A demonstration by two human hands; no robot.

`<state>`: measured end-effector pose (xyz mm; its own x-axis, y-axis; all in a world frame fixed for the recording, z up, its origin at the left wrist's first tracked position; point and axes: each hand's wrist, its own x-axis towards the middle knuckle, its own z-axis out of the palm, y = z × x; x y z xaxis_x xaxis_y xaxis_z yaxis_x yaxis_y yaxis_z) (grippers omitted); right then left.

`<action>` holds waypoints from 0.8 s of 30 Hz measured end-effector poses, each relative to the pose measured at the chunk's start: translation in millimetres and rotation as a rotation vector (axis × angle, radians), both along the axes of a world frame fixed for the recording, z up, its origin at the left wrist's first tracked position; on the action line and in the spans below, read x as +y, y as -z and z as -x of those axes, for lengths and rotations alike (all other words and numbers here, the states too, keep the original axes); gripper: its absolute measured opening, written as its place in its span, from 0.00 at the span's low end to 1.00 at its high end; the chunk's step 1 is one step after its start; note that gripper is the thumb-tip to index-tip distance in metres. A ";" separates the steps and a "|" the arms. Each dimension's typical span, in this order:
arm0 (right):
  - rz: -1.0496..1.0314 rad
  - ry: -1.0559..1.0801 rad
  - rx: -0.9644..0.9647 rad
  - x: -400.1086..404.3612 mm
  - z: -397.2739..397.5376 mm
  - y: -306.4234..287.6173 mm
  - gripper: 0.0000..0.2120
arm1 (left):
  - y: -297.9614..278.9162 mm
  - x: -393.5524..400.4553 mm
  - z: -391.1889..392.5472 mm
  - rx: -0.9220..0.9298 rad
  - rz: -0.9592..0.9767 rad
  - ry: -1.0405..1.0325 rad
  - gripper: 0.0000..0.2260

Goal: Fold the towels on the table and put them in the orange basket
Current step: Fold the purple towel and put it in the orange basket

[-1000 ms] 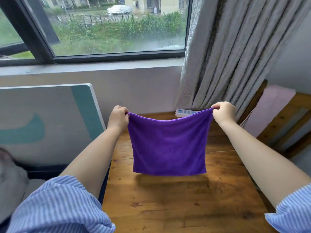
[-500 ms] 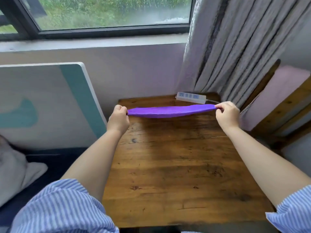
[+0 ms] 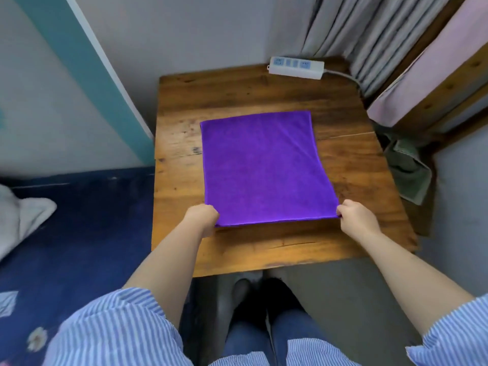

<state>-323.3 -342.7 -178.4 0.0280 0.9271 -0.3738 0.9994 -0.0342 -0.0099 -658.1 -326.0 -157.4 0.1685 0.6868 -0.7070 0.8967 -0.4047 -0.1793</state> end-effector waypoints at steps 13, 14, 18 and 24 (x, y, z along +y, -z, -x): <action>0.255 -0.155 -0.229 -44.0 7.0 27.0 0.13 | 47.0 -50.2 7.3 -0.003 0.080 0.087 0.15; 0.279 -0.156 -0.243 -40.6 8.4 24.8 0.13 | 46.4 -49.1 6.9 -0.002 0.093 0.084 0.15; 0.245 -0.110 -0.245 -16.3 15.8 13.2 0.14 | 36.3 -30.0 2.8 -0.035 0.078 0.037 0.12; 0.040 -0.069 -0.042 44.1 38.6 9.8 0.13 | 23.0 28.0 -14.4 -0.165 -0.085 -0.079 0.12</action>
